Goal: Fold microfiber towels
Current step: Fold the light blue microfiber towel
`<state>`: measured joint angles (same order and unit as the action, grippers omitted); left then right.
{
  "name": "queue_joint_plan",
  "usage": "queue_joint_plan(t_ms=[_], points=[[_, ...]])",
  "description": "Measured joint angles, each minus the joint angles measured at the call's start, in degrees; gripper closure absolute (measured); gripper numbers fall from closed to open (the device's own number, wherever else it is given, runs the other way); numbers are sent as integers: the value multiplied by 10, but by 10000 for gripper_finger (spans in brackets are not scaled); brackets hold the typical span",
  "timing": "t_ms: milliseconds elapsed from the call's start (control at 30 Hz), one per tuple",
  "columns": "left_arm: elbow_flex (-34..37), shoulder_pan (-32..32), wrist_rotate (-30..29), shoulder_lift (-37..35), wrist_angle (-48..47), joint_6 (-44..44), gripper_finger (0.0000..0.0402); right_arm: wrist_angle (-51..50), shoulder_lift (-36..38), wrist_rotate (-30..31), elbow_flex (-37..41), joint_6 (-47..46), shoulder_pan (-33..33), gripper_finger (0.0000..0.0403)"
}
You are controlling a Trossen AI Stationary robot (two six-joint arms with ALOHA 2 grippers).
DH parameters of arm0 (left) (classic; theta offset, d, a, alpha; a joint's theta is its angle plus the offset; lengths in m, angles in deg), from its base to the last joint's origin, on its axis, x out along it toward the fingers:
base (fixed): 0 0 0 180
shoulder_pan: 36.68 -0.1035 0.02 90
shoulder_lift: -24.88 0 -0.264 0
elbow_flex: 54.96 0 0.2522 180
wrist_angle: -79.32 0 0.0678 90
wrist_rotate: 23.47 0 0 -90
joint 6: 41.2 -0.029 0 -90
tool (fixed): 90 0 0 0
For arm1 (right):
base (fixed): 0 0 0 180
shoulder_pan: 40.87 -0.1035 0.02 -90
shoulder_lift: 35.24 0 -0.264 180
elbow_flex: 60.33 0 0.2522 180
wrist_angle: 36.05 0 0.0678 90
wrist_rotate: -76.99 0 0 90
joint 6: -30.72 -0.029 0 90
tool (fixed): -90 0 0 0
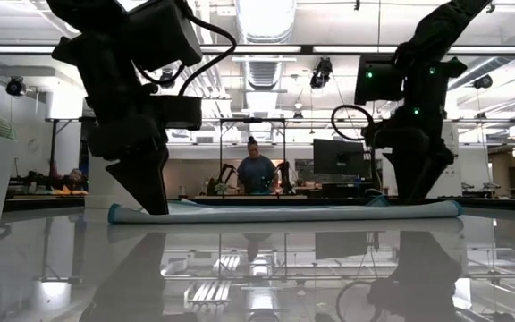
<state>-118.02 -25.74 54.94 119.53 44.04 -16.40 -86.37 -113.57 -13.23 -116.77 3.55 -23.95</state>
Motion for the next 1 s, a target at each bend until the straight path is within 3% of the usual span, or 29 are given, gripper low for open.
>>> queue_joint_plan(t_ms=[233, 333, 467, 600, 800, 1000], points=[[0, 0, -1, 0, 0, 0, 256, 35, 0, -33, 32, -6, 0, 124], [0, 0, -1, 0, 0, 0, 256, 80, 3, -44, 51, -18, 4, 124], [0, 0, -4, 0, 0, 0, 256, 159, 3, -105, 71, -22, 4, 125], [0, -1, -4, 0, 0, 1, 256, 197, 2, -114, 74, -35, 4, 133], [0, 0, -4, 0, 0, 1, 256, 203, 1, -112, 75, -53, 4, 178], [0, 0, -3, 0, 0, 1, 256, 204, 3, -112, 77, -60, 4, 272]])
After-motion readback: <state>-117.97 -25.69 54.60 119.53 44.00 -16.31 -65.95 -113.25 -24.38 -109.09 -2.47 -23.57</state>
